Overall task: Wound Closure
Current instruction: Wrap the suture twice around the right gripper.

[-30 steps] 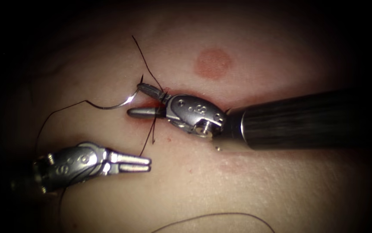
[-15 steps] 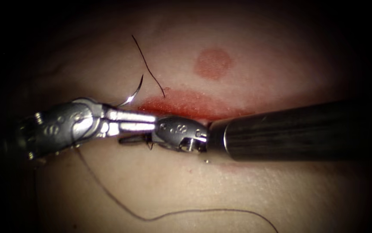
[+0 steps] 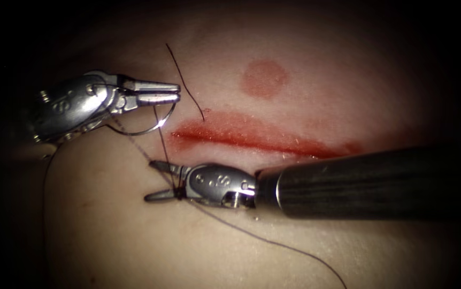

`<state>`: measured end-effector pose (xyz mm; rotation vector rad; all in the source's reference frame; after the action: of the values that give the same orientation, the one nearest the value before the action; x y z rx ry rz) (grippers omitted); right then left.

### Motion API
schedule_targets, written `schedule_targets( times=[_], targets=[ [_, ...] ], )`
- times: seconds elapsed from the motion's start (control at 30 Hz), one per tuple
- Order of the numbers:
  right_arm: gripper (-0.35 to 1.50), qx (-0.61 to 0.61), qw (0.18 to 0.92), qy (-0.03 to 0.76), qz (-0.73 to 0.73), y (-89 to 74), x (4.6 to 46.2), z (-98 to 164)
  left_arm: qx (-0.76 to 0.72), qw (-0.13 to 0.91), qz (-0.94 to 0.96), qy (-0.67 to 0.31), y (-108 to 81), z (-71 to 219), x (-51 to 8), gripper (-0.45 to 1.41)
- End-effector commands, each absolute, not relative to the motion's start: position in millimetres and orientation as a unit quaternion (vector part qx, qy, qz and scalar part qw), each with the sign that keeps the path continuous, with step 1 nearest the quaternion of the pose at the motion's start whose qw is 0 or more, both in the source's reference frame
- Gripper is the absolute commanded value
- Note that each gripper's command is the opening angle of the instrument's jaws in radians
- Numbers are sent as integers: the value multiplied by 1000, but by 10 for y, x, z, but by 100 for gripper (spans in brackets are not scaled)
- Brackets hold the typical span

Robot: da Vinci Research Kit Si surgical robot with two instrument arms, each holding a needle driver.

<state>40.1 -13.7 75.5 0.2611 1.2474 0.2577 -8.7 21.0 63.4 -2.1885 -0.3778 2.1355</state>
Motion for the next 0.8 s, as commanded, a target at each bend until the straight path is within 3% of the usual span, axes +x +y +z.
schedule_targets(
  times=[0.03,0.8],
  targets=[
    [141,125,793,585,118,-146,406,756,-709,29,694,-122,210,651,-93,-35],
    [141,112,736,656,126,-141,404,719,-697,42,704,-126,192,745,-96,-35]
  ],
)
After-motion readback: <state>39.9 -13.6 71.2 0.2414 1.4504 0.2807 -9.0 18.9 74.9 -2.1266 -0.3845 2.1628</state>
